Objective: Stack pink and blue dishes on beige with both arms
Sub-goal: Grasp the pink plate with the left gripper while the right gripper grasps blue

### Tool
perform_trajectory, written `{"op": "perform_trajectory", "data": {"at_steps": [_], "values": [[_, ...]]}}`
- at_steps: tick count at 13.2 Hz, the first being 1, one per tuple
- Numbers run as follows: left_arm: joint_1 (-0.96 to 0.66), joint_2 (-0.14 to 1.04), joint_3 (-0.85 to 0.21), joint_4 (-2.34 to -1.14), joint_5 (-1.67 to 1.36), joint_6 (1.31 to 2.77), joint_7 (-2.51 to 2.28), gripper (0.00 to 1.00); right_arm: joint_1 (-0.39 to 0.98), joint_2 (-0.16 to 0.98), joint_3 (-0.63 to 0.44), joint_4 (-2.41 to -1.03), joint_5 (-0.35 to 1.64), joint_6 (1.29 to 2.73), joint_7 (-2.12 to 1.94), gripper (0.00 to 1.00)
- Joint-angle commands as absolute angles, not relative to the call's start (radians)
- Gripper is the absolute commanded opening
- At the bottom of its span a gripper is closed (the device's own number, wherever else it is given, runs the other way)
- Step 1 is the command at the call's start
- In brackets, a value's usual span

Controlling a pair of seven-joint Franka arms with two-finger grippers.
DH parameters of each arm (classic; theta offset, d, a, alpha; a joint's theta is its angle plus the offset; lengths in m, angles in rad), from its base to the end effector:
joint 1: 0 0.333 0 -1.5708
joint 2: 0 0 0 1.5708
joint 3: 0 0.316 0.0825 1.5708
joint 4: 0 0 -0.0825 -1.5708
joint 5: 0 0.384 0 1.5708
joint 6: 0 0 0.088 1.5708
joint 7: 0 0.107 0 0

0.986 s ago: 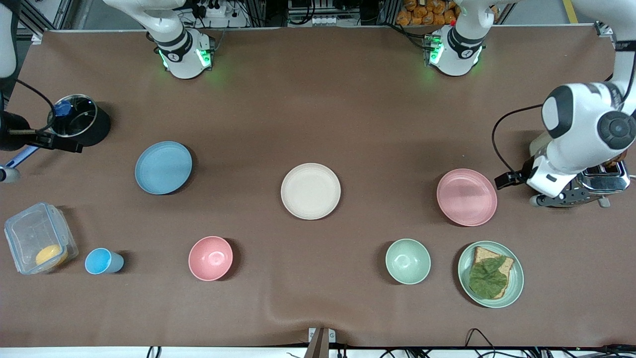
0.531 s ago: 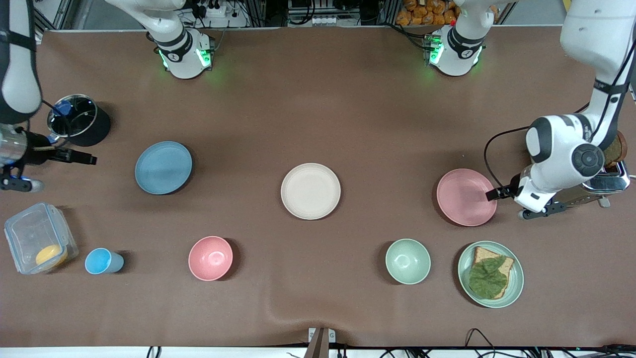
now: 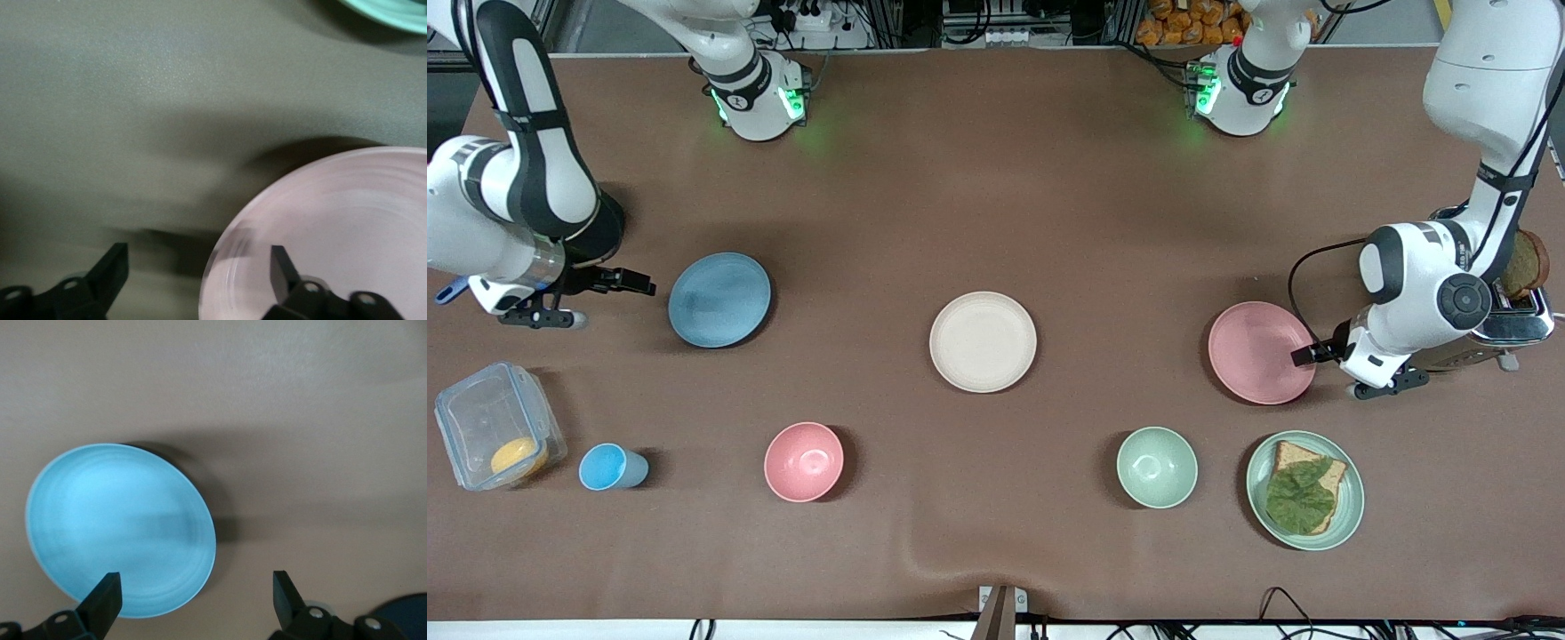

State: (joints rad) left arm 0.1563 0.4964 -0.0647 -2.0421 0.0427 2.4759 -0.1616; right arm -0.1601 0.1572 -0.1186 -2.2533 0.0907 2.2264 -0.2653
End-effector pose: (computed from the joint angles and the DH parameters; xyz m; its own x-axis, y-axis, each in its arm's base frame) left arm 0.5876 0.0540 0.1904 0.9728 0.2234 -0.0613 0.2236 -0.9747 -0.0034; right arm 0.4966 -0.1394 0.2807 0.9840 -0.0671 -0.1652 -0.0825 -0.9927 -0.0885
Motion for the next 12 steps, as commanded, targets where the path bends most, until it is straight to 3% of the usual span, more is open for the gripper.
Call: {"op": "perform_trajectory", "data": {"at_steps": [1, 2, 5, 6, 9, 10, 12], "values": [[0.156, 0.499, -0.074, -2.034, 0.032, 2.471, -0.156, 0.10, -0.187, 0.250, -0.106, -2.270, 0.155, 2.314, -0.353, 1.00], [0.155, 0.499, -0.074, -2.036, 0.032, 2.470, -0.156, 0.00, -0.189, 0.285, -0.106, -2.269, 0.182, 2.342, -0.388, 1.00], [0.155, 0.497, -0.081, -2.036, 0.031, 2.470, -0.158, 0.00, -0.190, 0.354, -0.106, -2.264, 0.257, 2.364, -0.469, 1.00], [0.156, 0.497, -0.081, -2.034, 0.031, 2.470, -0.156, 0.00, -0.190, 0.368, -0.106, -2.261, 0.279, 2.365, -0.495, 0.94], [0.156, 0.476, -0.083, -2.033, 0.032, 2.470, -0.155, 0.00, -0.190, 0.379, -0.106, -2.255, 0.319, 2.355, -0.509, 0.18], [0.160, 0.450, -0.097, -2.033, 0.032, 2.467, -0.147, 0.00, -0.190, 0.380, -0.106, -2.255, 0.319, 2.353, -0.517, 0.04], [0.164, 0.404, -0.149, -2.025, 0.029, 2.444, -0.147, 0.00, -0.189, 0.390, -0.106, -2.253, 0.319, 2.353, -0.540, 0.00]]}}
